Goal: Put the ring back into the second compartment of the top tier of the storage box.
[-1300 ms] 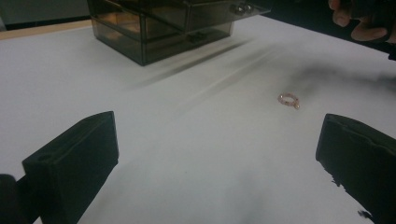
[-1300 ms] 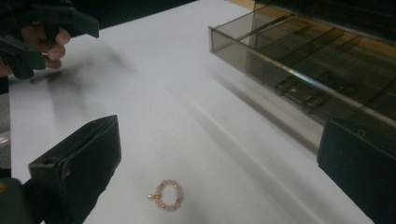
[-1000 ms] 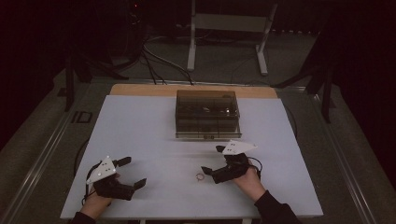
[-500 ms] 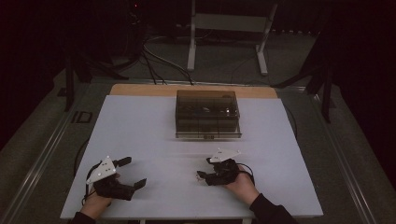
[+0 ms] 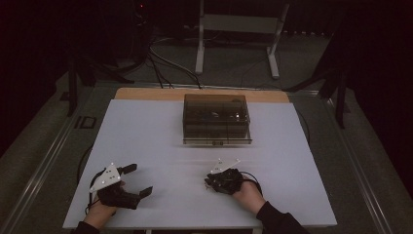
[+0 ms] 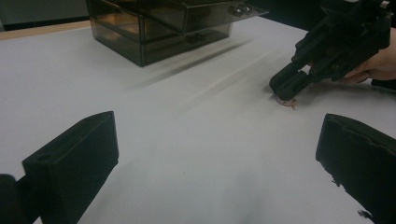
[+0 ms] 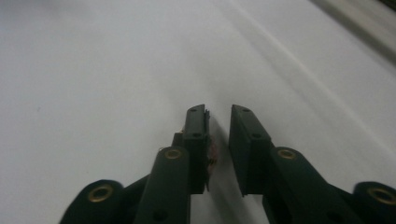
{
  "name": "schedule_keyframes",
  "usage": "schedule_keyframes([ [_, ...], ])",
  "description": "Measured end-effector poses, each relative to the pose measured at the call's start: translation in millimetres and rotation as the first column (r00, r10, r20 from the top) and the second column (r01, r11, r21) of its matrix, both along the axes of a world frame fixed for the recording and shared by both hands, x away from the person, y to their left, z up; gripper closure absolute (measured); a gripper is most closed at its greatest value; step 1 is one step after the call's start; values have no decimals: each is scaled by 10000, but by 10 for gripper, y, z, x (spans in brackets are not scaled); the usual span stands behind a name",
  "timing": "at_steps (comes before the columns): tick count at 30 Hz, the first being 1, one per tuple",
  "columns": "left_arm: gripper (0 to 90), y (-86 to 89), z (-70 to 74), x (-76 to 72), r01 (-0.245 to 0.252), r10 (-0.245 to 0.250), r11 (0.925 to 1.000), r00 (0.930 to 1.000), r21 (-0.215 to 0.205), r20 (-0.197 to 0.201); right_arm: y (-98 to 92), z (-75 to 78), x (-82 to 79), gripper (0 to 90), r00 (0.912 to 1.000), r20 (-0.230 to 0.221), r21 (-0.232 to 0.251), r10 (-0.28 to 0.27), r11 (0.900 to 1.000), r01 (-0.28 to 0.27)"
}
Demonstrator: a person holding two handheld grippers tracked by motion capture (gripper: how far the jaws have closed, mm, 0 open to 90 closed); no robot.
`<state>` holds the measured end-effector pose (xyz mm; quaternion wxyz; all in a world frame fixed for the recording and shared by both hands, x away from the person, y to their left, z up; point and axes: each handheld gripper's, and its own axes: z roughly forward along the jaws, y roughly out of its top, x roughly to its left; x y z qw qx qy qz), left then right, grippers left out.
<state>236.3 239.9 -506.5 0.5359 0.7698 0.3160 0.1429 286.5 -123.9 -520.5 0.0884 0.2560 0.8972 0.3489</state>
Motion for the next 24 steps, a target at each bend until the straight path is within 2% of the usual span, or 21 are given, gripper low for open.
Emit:
schedule_keyframes([
  [6,0,-4,-4,-1,17,-17,10000,10000,31,-25,17,4,-14,856,9999,50,-202,90,9998,-89],
  [11,0,-12,-5,4,33,-33,10000,10000,55,-45,6,2,8,866,9998,-160,-113,104,9999,-106],
  [14,0,-11,0,1,7,-6,10000,10000,18,-26,17,14,-5,867,9999,-47,-220,125,9997,-126],
  [18,0,-5,-5,3,24,-23,10000,10000,49,-48,-1,30,-8,867,9999,-138,-42,44,10000,-44],
  [24,0,-3,-4,0,35,-35,10000,10000,44,-30,-32,130,-16,867,10000,-4,205,0,9998,0],
])
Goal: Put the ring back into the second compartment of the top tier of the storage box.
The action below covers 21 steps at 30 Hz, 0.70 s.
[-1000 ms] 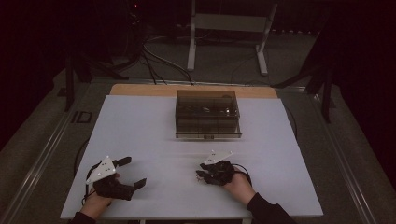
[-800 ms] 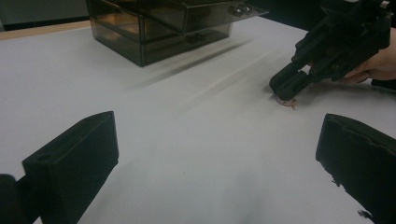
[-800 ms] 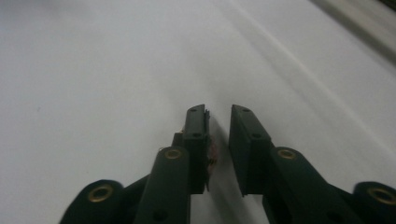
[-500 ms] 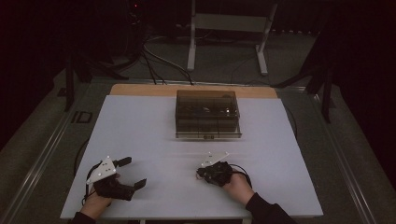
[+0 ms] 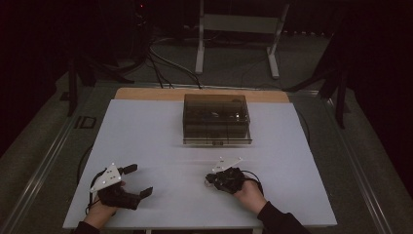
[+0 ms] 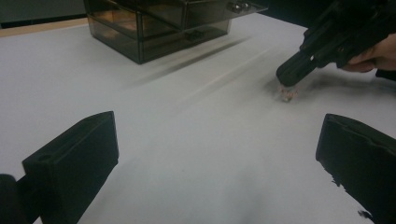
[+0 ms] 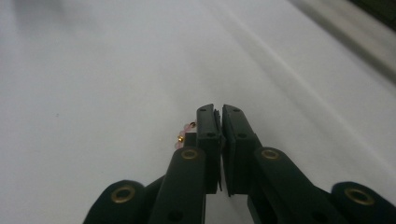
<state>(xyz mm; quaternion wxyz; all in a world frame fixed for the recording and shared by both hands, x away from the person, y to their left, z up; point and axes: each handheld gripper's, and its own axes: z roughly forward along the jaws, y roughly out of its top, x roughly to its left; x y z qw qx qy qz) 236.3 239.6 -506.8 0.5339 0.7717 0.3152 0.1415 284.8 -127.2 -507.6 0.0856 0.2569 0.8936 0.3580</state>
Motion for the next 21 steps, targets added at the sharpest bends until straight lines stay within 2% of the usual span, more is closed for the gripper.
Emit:
schedule_keyframes([
  [21,0,0,-2,3,-47,47,10000,10000,-6,-10,-17,283,20,867,9998,169,572,85,9983,-95],
])
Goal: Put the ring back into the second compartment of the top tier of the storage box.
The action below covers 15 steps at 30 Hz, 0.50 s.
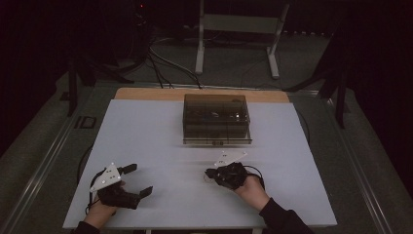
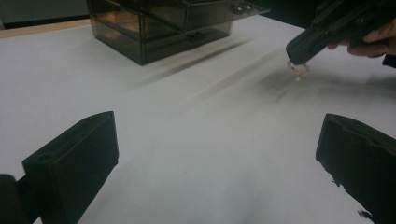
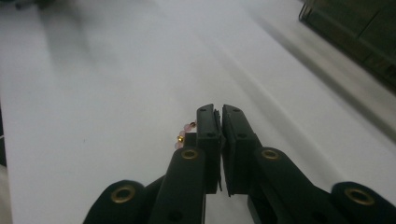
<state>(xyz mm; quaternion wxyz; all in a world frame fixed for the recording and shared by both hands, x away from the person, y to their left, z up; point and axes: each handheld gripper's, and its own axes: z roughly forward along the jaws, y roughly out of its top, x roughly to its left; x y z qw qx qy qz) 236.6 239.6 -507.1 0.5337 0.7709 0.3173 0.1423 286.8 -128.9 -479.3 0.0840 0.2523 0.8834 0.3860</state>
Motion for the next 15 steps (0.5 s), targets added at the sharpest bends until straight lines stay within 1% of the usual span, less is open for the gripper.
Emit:
schedule_keyframes([
  [5,0,3,3,2,-7,7,10000,10000,-38,31,-10,77,18,867,10000,92,83,17,10000,-17],
  [7,0,4,0,0,-7,7,10000,10000,10,-3,-26,100,29,867,10000,49,170,-9,9999,8],
  [10,0,3,4,2,-14,15,10000,10000,-69,25,-56,130,48,867,9999,-6,301,-112,9995,112],
  [12,0,1,-1,1,-9,9,10000,10000,-8,-26,-69,150,55,867,9999,38,297,-164,9994,163],
  [15,0,4,5,4,-16,16,10000,10000,-59,23,-88,180,69,867,9998,91,313,-194,9993,191],
])
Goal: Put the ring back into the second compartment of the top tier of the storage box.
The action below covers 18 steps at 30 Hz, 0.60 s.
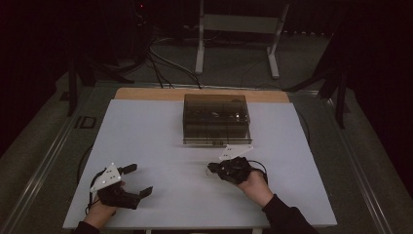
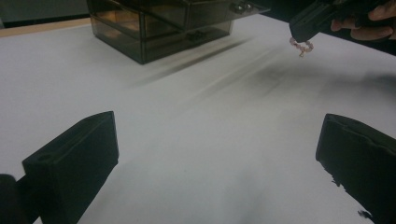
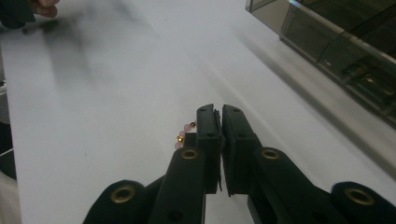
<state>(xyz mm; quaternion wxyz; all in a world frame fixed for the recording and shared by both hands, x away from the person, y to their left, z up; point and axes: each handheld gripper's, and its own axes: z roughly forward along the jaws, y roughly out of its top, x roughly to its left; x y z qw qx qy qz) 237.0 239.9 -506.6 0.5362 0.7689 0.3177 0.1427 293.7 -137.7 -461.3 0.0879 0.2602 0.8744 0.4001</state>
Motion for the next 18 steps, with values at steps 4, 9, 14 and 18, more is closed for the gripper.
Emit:
schedule_keyframes([
  [4,0,-2,-6,-2,15,-15,10000,10000,40,-47,-18,43,20,866,10000,75,29,-44,10000,44],
  [9,0,-2,-7,-2,10,-10,10000,10000,51,-49,-37,99,57,866,9999,86,114,-99,9999,98],
  [14,0,-5,-10,-1,17,-16,10000,10000,54,-54,-49,160,89,867,9997,223,126,-133,9998,131],
  [18,0,1,-2,2,24,-24,10000,10000,32,16,-70,209,132,866,9994,241,258,-244,9994,238],
])
